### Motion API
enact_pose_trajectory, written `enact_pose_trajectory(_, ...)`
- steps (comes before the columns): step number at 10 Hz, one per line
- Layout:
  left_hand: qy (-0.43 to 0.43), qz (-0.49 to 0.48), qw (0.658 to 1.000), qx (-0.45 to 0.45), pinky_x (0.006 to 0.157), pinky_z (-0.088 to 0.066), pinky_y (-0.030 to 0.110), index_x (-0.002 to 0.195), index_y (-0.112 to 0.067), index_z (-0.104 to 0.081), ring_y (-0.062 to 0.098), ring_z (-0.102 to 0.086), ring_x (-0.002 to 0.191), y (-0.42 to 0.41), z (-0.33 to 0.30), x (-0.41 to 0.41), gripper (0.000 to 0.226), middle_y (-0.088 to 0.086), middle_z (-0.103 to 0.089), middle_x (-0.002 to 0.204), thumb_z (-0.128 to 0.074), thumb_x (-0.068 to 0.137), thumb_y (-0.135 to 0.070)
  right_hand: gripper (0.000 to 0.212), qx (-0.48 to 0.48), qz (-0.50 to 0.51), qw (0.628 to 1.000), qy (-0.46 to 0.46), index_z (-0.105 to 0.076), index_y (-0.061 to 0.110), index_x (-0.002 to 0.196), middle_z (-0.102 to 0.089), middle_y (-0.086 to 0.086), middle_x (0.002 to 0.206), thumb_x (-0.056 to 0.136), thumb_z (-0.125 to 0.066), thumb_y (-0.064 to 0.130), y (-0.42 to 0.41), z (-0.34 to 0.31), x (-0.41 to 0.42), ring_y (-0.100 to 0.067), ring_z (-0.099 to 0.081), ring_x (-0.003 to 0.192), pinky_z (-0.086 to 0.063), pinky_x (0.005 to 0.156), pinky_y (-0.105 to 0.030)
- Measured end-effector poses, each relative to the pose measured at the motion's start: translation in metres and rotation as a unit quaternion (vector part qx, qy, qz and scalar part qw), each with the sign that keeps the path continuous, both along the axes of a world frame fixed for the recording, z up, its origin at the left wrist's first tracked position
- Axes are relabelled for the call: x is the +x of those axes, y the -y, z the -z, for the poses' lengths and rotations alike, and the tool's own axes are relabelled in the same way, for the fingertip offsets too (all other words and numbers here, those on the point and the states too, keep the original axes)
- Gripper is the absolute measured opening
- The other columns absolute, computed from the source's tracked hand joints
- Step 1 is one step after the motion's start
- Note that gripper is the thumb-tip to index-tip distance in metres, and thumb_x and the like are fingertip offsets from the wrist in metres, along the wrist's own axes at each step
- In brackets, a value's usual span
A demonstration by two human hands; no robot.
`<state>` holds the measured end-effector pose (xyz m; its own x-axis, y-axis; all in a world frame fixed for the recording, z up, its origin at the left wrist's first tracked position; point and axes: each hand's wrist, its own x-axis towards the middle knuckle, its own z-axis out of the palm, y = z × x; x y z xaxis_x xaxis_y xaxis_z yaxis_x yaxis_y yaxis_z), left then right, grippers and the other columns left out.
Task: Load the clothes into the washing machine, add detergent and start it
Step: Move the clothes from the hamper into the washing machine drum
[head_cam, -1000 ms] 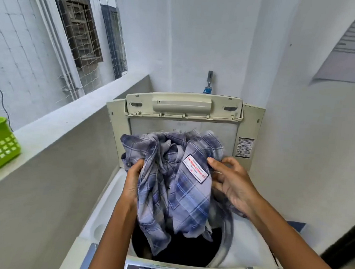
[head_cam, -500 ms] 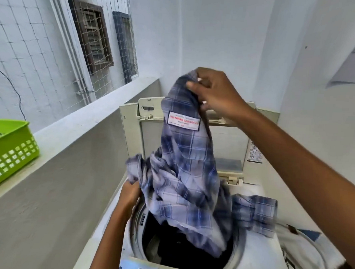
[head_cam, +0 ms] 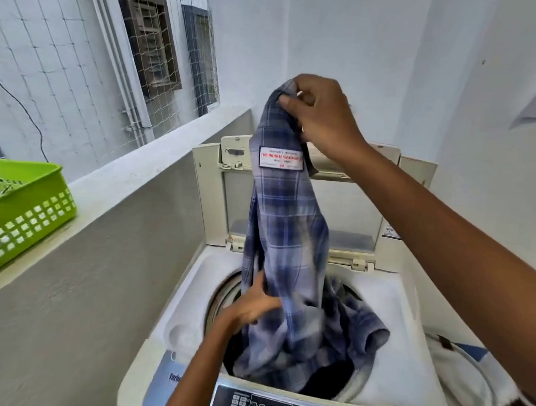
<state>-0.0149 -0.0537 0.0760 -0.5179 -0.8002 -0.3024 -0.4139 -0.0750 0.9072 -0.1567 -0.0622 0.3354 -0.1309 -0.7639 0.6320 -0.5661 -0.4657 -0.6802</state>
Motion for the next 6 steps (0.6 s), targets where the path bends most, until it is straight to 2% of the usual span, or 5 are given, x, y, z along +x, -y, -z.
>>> enact_pose_trajectory(1,0.01,0.014,0.999,-0.033,0.092,-0.043,0.027,0.14,-0.026,-0.027,0.009,-0.047,0.116,-0.003,0.02,-0.017,0.083,-0.014,-0.046,0.126,-0.078,0.074,-0.033,0.012,-0.031,-0.023,0.999,0.034,-0.058,0.008,0.078,-0.057,0.01,0.067,0.085,-0.056,0.017,-0.005,-0.008,0.003,-0.012,-0.054,0.068,-0.044,0.069,-0.03)
enact_pose_trajectory(2,0.022,-0.079,0.991,-0.103,0.082,-0.052,0.039,0.093,-0.014,-0.058,0.027,-0.064,0.092,0.007,0.03,-0.023,0.033,0.007,-0.069,0.095,-0.068,0.072,-0.038,0.016,-0.035,-0.044,0.997,0.054,-0.06,0.001,0.086,-0.059,0.005,0.066,0.088,-0.056,0.016,-0.014,-0.011,0.004,-0.01,-0.055,0.065,-0.045,0.065,-0.03)
enact_pose_trajectory(3,0.016,-0.263,0.949,-0.173,0.065,-0.04,0.034,0.076,-0.014,-0.052,0.036,-0.063,0.085,0.008,0.017,-0.022,0.011,0.018,-0.065,0.084,-0.053,0.084,-0.021,0.012,-0.064,-0.057,0.991,0.098,-0.057,0.012,0.078,-0.06,0.002,0.068,0.09,-0.055,0.012,-0.022,-0.016,-0.002,-0.008,-0.057,0.065,-0.052,0.065,-0.036)
enact_pose_trajectory(5,-0.145,-0.487,0.812,-0.286,0.072,-0.033,0.025,0.107,-0.001,-0.047,0.015,-0.044,0.086,0.007,0.011,-0.023,0.027,0.01,-0.047,0.106,-0.047,0.081,0.007,0.012,-0.203,0.053,0.969,0.128,-0.055,0.01,0.087,-0.062,-0.002,0.082,0.091,-0.05,0.02,-0.025,-0.021,-0.021,-0.013,-0.061,0.078,-0.052,0.068,-0.032)
enact_pose_trajectory(6,-0.087,-0.368,0.875,-0.302,0.084,-0.039,0.027,0.115,-0.009,-0.046,0.017,-0.05,0.098,0.003,0.013,-0.029,0.03,0.011,-0.051,0.113,-0.05,0.085,-0.004,0.01,-0.171,0.066,0.978,0.099,-0.053,0.012,0.081,-0.058,-0.002,0.076,0.09,-0.052,0.018,-0.02,-0.008,-0.019,-0.012,-0.056,0.072,-0.048,0.066,-0.032)
